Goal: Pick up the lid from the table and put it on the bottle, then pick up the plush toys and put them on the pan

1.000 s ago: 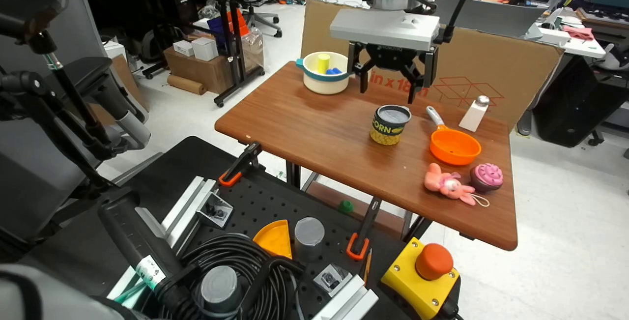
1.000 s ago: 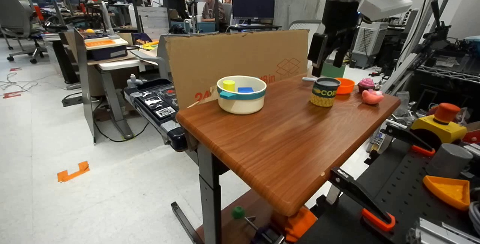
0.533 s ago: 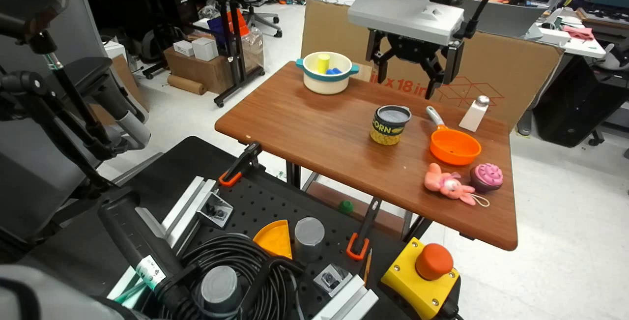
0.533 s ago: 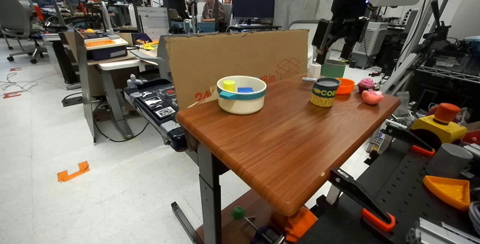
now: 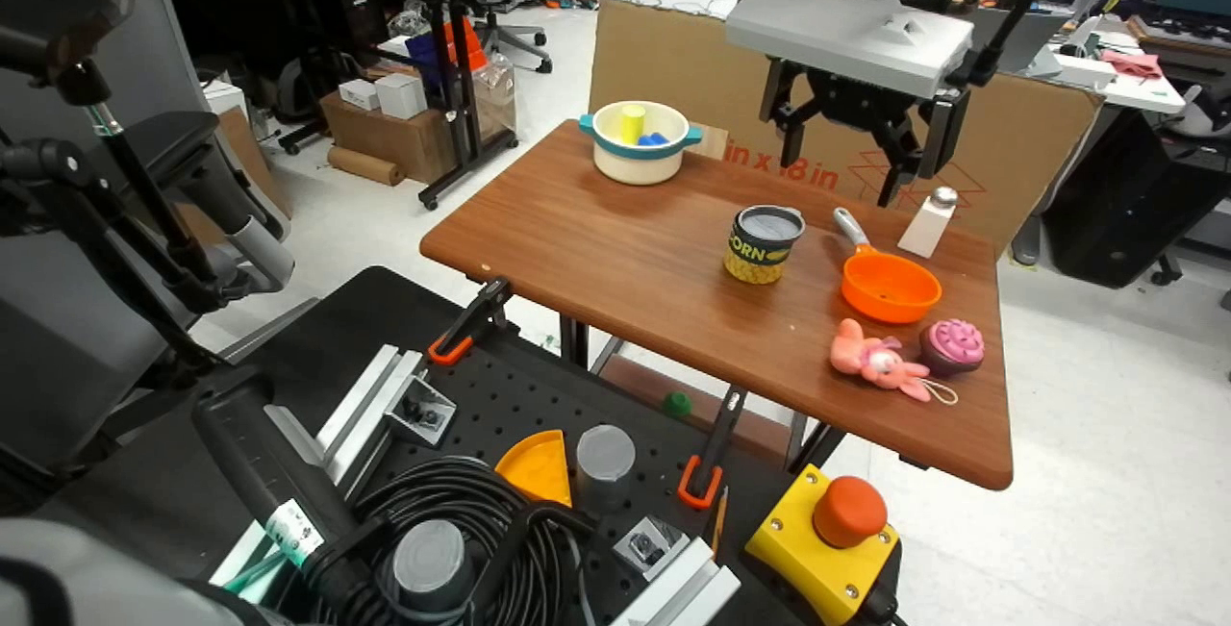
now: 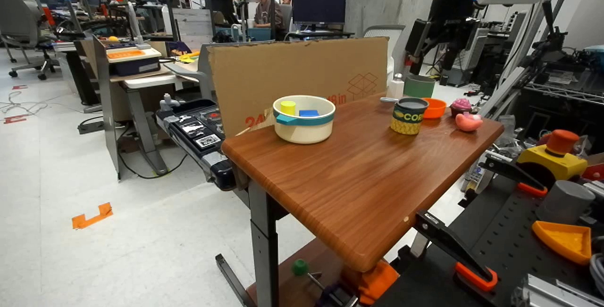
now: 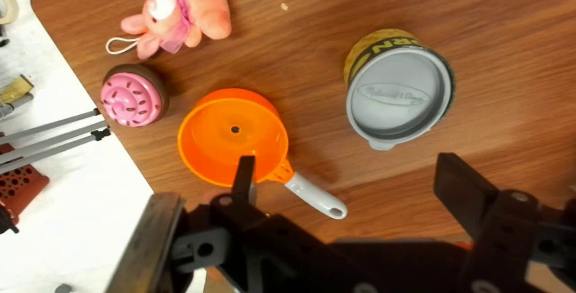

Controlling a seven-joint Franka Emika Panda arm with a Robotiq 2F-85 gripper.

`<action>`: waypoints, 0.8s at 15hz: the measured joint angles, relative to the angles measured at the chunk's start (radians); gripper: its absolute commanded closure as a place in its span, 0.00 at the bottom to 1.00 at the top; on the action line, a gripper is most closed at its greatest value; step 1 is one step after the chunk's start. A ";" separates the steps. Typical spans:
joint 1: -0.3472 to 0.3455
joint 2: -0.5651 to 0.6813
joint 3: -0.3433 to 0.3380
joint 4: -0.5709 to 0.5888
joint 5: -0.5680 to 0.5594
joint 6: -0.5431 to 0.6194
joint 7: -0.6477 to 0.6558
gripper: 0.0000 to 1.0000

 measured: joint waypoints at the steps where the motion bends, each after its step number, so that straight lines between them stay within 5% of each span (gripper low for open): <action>1: -0.003 0.000 -0.007 0.001 0.000 -0.001 0.004 0.00; 12: -0.019 0.048 -0.034 0.010 0.002 -0.047 0.126 0.00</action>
